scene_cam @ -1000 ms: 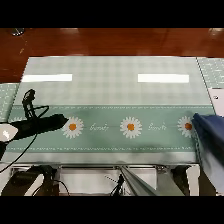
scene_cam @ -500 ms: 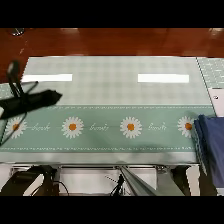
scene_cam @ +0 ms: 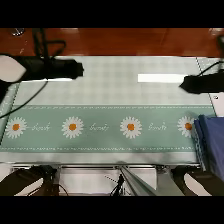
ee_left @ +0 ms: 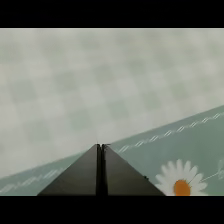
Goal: Fold the shirts.
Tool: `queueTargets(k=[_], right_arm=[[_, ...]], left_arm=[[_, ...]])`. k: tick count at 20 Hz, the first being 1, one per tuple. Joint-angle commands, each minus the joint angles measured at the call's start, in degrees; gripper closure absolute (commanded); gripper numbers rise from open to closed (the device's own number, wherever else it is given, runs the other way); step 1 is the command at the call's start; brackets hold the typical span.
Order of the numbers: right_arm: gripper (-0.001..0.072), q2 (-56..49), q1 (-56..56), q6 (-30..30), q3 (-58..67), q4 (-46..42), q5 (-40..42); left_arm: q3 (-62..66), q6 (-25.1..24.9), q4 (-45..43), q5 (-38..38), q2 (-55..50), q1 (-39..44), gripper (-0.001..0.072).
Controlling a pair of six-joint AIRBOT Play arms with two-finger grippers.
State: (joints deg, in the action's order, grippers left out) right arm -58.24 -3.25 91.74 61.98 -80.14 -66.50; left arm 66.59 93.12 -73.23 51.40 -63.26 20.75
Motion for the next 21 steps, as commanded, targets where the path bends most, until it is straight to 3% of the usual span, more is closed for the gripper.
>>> queueTargets(k=[1, 21], right_arm=[[0.0688, -8.59, -12.28, 10.95, -4.33, -17.81, 2.36], [0.0688, -11.54, -11.56, 12.96, -4.13, -17.03, 2.03]], left_arm=[[-9.44, 6.23, -7.17, 1.62, -1.55, 2.03, 0.0685], [-11.58, 6.21, -7.15, 1.99, -1.55, 0.59, 0.0685]])
